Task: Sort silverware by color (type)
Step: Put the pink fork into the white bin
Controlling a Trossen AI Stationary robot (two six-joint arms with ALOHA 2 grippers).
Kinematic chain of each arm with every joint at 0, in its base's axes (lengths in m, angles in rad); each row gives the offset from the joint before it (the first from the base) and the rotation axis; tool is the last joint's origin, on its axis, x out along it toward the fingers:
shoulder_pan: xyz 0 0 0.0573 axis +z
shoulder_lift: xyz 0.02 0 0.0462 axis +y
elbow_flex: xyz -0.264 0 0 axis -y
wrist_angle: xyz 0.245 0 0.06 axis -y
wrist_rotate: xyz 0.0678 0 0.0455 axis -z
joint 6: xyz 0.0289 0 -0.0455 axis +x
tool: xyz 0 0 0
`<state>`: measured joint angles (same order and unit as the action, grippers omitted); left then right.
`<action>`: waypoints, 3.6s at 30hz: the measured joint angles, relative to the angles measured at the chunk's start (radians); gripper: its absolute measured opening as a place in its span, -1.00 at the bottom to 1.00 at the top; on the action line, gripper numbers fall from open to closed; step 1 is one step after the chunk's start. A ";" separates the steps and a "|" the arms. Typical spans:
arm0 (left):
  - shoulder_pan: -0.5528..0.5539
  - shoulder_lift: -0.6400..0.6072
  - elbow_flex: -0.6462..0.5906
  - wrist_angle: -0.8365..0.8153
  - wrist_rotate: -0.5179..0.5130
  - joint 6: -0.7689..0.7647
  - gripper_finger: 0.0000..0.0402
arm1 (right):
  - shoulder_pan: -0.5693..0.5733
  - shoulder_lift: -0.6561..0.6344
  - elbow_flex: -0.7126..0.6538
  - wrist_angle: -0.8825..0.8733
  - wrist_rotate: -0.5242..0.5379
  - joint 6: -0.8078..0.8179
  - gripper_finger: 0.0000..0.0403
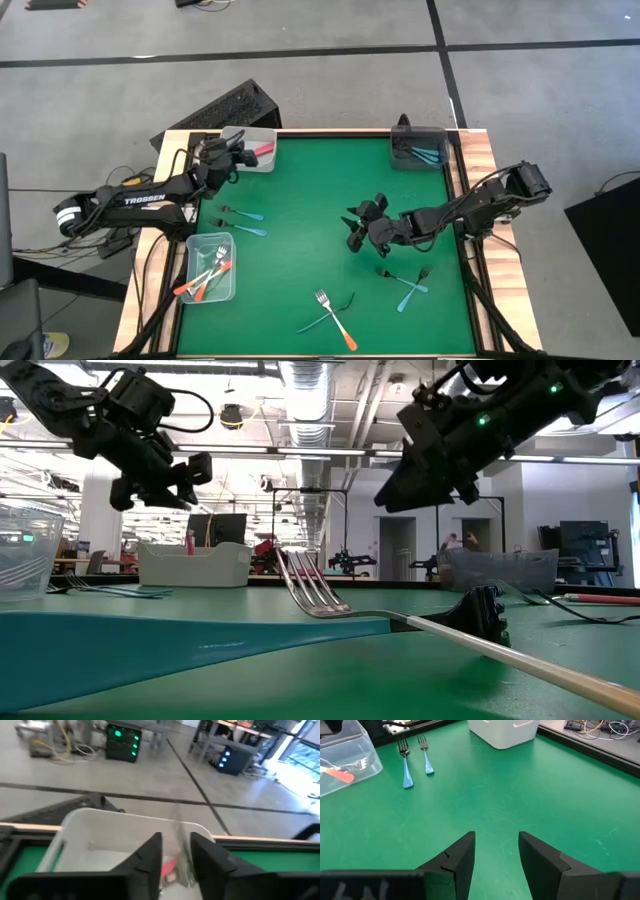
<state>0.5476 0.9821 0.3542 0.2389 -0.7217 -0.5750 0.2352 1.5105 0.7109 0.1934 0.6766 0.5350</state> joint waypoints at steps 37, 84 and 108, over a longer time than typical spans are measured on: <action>-0.229 -0.108 0.031 -0.512 0.001 0.583 -0.09 | -0.016 0.000 0.000 -0.184 -0.179 0.067 -0.12; -0.163 0.176 0.033 -0.556 -0.154 0.571 -1.00 | -0.028 0.000 0.000 -0.186 -0.171 -0.005 -0.12; -0.115 0.175 0.191 -0.696 0.071 0.653 -0.81 | -0.002 0.000 0.000 -0.189 -0.152 0.014 -0.12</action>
<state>0.4321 1.1572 0.5450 -0.4574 -0.6510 0.0777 0.2328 1.5105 0.7109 0.0042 0.5247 0.5495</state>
